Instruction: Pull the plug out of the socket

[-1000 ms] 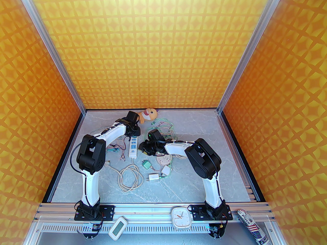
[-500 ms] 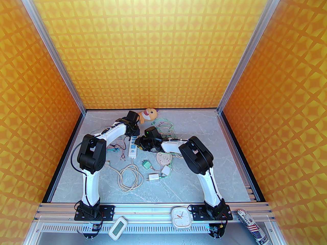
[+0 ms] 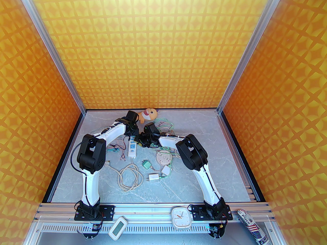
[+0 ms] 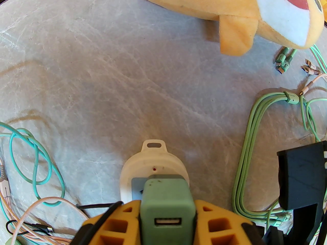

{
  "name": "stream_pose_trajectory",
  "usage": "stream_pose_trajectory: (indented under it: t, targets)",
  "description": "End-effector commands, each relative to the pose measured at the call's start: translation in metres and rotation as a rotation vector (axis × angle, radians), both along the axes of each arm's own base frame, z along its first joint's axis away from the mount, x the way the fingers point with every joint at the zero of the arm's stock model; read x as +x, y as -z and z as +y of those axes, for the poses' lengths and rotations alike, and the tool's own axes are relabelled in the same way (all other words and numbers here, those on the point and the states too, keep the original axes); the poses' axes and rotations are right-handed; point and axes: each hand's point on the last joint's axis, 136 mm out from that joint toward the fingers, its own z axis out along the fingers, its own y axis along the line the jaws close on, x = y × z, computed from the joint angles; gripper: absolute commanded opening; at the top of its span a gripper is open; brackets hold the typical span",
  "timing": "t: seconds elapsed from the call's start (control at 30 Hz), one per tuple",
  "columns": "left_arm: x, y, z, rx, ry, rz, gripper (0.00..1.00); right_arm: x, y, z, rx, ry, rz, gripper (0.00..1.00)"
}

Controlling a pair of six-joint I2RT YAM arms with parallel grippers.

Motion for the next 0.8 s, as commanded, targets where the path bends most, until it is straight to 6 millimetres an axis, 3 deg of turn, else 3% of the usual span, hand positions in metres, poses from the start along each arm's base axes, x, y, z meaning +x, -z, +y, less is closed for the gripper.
stream_pose_trajectory:
  t: [0.0, 0.2, 0.33, 0.6, 0.77]
  targets:
    - [-0.012, -0.015, -0.011, -0.02, 0.019, 0.045, 0.25, -0.016, 0.049, -0.025, -0.164, 0.023, 0.102, 0.31]
    - [-0.01, -0.039, -0.008, -0.052, -0.007, 0.043, 0.21, -0.037, 0.076, -0.049, -0.272, 0.046, 0.185, 0.28]
    - [-0.006, -0.053, -0.005, -0.11, -0.02, 0.031, 0.21, -0.041, 0.078, -0.056, -0.302, 0.047, 0.188, 0.28]
    - [-0.001, -0.076, 0.026, -0.066, -0.04, -0.002, 0.23, -0.038, 0.066, -0.055, -0.298, 0.029, 0.153, 0.29]
    - [0.008, -0.083, 0.057, -0.062, -0.085, -0.024, 0.24, -0.031, 0.041, -0.048, -0.268, -0.001, 0.079, 0.33]
